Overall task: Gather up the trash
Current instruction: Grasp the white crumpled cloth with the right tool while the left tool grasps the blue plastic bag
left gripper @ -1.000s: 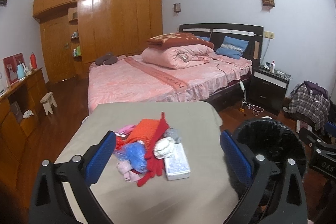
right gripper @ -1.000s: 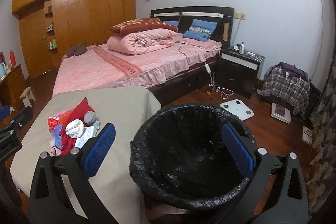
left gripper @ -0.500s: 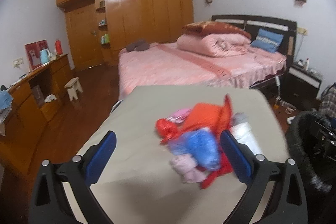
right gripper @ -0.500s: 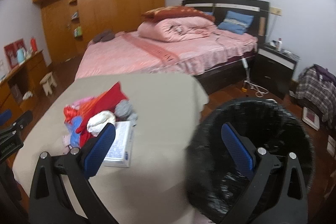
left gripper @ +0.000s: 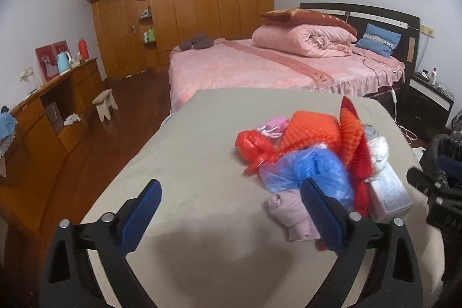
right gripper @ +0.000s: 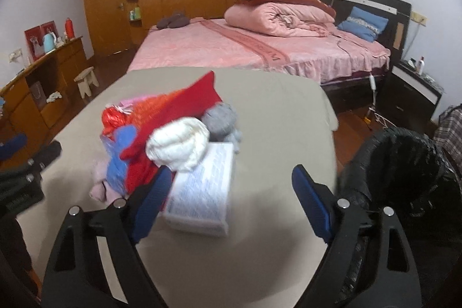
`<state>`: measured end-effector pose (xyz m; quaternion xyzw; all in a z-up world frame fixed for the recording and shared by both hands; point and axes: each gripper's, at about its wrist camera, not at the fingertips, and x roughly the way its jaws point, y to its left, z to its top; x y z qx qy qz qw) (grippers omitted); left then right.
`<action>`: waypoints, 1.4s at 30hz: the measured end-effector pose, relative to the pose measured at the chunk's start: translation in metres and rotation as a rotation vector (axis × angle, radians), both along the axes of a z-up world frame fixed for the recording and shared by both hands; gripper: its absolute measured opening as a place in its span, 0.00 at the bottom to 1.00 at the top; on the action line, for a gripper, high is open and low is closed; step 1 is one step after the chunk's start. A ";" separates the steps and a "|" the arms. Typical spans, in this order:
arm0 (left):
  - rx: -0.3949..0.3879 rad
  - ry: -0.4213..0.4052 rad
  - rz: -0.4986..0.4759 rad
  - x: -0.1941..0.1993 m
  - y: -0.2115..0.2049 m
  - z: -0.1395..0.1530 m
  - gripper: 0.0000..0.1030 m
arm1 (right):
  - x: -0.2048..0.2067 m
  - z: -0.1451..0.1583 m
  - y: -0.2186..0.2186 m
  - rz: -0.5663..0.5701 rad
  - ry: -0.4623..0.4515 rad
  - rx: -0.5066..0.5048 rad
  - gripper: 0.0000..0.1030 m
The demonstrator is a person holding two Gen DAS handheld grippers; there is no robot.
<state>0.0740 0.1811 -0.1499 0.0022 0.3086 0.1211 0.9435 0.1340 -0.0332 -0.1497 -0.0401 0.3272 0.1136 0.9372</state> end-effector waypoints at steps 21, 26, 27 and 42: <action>-0.008 0.019 0.003 0.013 0.003 -0.007 0.89 | 0.034 -0.007 0.033 0.259 0.103 0.124 0.22; -0.020 0.007 -0.025 0.015 -0.009 -0.003 0.89 | 0.021 0.008 0.010 0.232 0.071 0.136 0.22; -0.026 0.007 -0.035 0.016 -0.012 -0.003 0.89 | 0.020 0.009 0.006 0.224 0.067 0.137 0.22; -0.130 0.097 -0.197 0.069 -0.054 -0.038 0.50 | 0.006 0.008 -0.032 0.153 0.068 0.104 0.22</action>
